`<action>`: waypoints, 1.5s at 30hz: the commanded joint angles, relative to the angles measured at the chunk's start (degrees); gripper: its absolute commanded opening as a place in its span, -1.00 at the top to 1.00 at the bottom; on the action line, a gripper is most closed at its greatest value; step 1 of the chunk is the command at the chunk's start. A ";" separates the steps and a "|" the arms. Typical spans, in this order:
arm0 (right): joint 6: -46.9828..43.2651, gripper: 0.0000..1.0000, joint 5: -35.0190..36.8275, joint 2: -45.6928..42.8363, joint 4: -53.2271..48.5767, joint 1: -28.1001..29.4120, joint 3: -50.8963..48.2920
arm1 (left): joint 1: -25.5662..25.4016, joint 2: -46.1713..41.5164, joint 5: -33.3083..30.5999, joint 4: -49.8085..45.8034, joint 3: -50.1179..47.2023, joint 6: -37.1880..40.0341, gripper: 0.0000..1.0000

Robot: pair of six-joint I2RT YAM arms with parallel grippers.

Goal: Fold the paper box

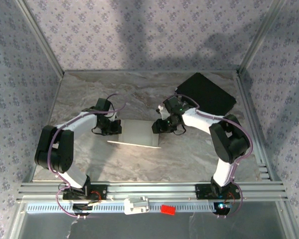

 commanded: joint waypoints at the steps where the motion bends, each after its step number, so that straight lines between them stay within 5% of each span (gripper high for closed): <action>1: 3.41 0.08 -6.18 -2.18 -0.28 0.44 -2.39 | -0.52 -3.01 1.07 5.77 0.23 -2.57 1.00; 10: 13.40 0.08 -7.08 -3.04 -0.27 -1.82 -5.14 | -0.52 -2.50 1.12 6.65 -0.01 -4.17 1.00; 21: 10.71 0.39 -0.35 1.70 -4.56 -0.33 2.06 | -1.02 -1.86 1.37 5.04 1.31 -2.98 1.00; 30: 12.69 0.12 3.09 -1.05 -7.26 1.61 6.90 | -2.21 -2.04 -0.76 3.31 2.82 -2.68 1.00; 40: 11.12 -0.06 -20.51 -7.28 2.91 -9.43 -2.08 | 0.47 -2.85 2.28 4.87 -0.17 -0.73 1.00; 45: 10.76 -0.15 -25.67 -10.72 4.06 -13.79 -1.76 | 1.92 -2.84 4.17 4.80 -0.22 1.21 1.00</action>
